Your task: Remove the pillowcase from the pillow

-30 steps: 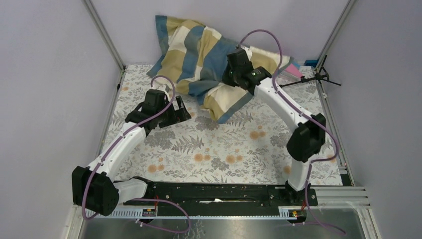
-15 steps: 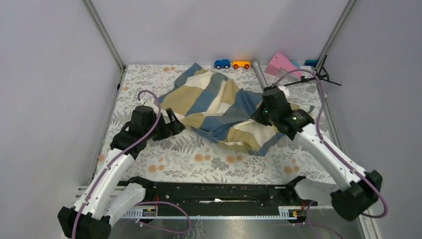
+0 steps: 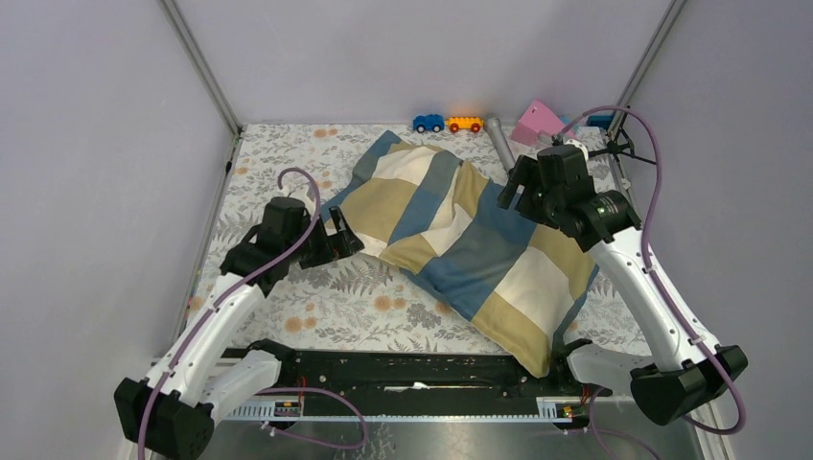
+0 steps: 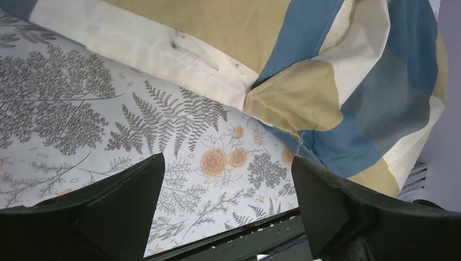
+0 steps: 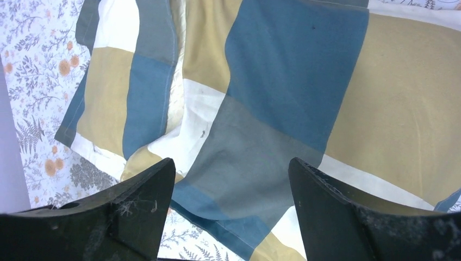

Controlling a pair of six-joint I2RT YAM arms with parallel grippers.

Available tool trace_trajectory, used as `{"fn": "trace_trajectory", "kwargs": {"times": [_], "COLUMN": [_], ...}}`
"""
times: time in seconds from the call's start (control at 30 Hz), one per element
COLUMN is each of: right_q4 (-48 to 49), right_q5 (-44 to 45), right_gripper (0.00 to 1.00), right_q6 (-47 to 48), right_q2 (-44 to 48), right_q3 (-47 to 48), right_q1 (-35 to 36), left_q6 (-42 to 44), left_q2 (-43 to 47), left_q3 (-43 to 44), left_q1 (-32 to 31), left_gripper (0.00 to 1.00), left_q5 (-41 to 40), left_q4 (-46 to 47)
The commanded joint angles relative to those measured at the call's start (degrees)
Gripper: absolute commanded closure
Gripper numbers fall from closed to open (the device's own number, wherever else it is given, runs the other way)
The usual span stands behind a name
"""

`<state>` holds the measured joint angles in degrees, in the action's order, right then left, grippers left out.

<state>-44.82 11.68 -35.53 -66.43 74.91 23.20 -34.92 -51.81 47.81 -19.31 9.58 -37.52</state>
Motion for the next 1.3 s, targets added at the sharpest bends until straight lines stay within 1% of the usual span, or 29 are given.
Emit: {"fn": "trace_trajectory", "kwargs": {"times": [0.0,0.13,0.23,0.27,0.3,0.43,0.6,0.67,0.7,0.73,0.77,0.83,0.9,0.97,1.0,1.03,1.07,1.1,1.17,1.27], "right_q4": [-3.2,-3.2,-1.6,-0.7,0.4,4.8,8.4,7.8,7.5,7.4,7.3,7.3,8.1,10.1,10.7,10.8,10.6,10.0,10.6,17.7], "right_q5": [-3.2,-4.8,-5.3,-4.9,-4.3,-1.5,0.7,2.0,2.3,2.5,2.8,3.5,4.4,4.8,5.0,4.8,4.1,2.9,-2.0,-10.1], "right_gripper": [0.18,0.17,0.14,0.12,0.11,0.10,0.10,0.11,0.13,0.16,0.18,0.25,0.36,0.51,0.61,0.73,0.89,0.99,1.00,1.00], "right_q6": [2.8,2.6,-0.7,-2.3,-4.3,-11.2,-15.2,-16.3,-16.0,-15.5,-15.1,-14.2,-12.6,-9.7,-8.2,-6.8,-4.5,-3.1,-0.4,2.7], "right_q2": [-2.2,-6.3,-9.1,-0.3,-9.4,-14.6,-21.6,-24.9,-26.3,-27.7,-28.8,-30.3,-31.3,-32.1,-32.7,-33.3,-34.0,-34.7,-35.5,-35.0], "right_q3": [3.6,3.9,2.8,2.1,1.4,0.0,1.3,2.5,3.1,3.5,3.6,3.5,3.0,2.7,2.8,3.4,4.8,6.0,7.0,5.8], "right_q1": [0.9,2.3,4.2,4.8,5.3,6.3,8.2,8.3,8.3,8.4,8.4,8.4,8.3,8.4,8.4,8.4,8.3,8.3,8.4,9.4], "left_q6": [1.1,2.4,4.6,5.3,6.0,6.6,2.9,1.4,0.7,0.3,0.0,-0.4,-0.6,-0.4,-0.3,-0.4,-1.0,-1.9,-4.2,-9.5], "left_q2": [-4.2,-11.5,-17.9,-20.1,-22.2,-30.4,-37.8,-40.1,-41.1,-41.8,-42.4,-42.8,-42.0,-40.7,-39.9,-38.9,-37.6,-35.8,-30.7,-21.4], "left_q3": [4.3,8.0,12.5,14.1,15.5,20.4,20.3,19.8,19.4,18.9,18.2,16.5,13.8,10.6,9.4,8.0,6.9,5.8,3.3,-0.7], "left_q1": [-1.5,-2.4,-2.8,-3.1,-3.2,-3.6,-3.7,-3.7,-3.7,-3.7,-3.7,-3.7,-3.9,-4.9,-5.9,-6.9,-8.1,-9.2,-12.1,-16.7], "left_gripper": [0.06,0.06,0.06,0.07,0.07,0.08,0.09,0.12,0.15,0.19,0.25,0.42,0.58,0.78,0.90,0.99,1.00,1.00,1.00,1.00], "left_q5": [0.1,-0.2,-1.1,-1.6,-2.1,-3.0,-0.1,1.2,1.6,2.3,3.0,4.4,6.0,8.4,8.8,9.2,9.7,9.9,8.8,5.9], "left_q4": [5.9,9.0,9.6,9.5,9.5,8.4,11.9,13.3,13.5,13.8,14.0,14.5,15.7,17.5,17.6,17.3,16.6,15.8,13.9,11.4]}}
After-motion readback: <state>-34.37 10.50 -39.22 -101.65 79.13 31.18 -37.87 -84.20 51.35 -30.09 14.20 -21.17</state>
